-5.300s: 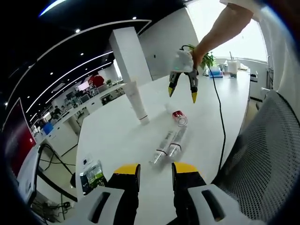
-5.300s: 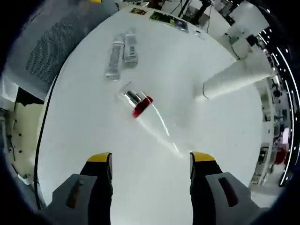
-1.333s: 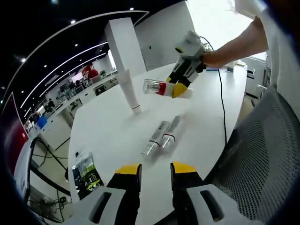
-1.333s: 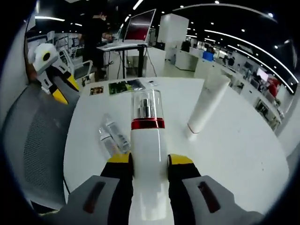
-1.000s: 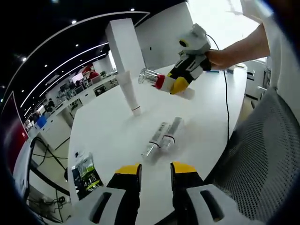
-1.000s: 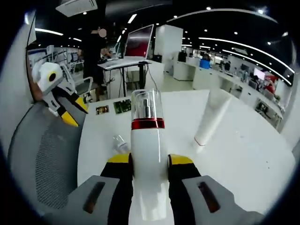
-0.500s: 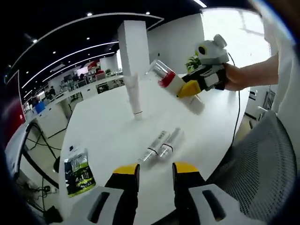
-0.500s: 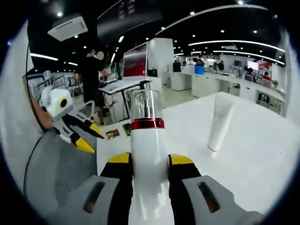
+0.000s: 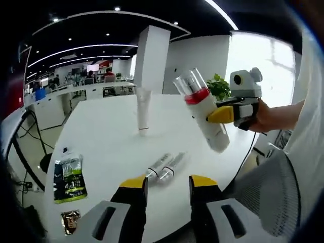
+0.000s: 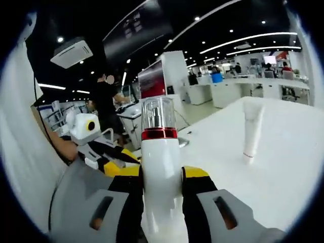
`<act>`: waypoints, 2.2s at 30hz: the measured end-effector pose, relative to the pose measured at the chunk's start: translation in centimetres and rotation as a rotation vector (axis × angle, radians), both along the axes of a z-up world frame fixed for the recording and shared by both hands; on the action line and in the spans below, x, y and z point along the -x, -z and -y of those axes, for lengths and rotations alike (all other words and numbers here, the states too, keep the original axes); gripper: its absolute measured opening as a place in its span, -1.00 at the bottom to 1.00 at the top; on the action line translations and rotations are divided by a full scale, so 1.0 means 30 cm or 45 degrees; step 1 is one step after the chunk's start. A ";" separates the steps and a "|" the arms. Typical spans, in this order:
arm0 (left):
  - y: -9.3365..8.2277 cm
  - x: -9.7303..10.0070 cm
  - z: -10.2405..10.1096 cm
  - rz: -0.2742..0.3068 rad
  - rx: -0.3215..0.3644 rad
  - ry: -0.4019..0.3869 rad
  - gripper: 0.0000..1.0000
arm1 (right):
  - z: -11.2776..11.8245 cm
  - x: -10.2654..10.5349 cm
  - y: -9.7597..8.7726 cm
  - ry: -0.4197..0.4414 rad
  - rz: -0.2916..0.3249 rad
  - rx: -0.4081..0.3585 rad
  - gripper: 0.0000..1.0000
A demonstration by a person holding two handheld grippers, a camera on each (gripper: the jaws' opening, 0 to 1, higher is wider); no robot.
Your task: Arrange the skincare products in the storage area until every visible bottle or jar stands upright without overlapping.
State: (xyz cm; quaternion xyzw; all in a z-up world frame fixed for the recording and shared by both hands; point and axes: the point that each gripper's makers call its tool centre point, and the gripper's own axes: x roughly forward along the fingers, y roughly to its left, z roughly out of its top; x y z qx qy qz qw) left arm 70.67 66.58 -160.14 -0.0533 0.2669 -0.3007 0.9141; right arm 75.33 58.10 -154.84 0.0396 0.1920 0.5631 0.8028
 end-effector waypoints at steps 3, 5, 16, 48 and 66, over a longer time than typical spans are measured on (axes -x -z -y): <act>-0.036 0.003 0.013 -0.009 0.113 0.015 -0.31 | -0.001 0.021 -0.010 0.005 -0.036 -0.039 -0.49; -0.076 -0.001 0.020 -0.011 0.226 0.015 -0.27 | -0.006 0.033 -0.023 0.009 -0.053 -0.071 -0.49; -0.344 -0.036 0.089 0.079 0.838 -0.031 0.26 | -0.060 0.086 -0.111 -0.085 -0.080 -0.165 -0.48; -0.491 0.023 0.215 0.041 1.007 0.230 -0.08 | -0.155 0.247 -0.227 -0.327 -0.174 -0.321 -0.48; -0.458 0.029 0.240 0.052 0.947 0.274 -0.28 | -0.158 0.276 -0.193 -0.373 -0.236 -0.327 -0.47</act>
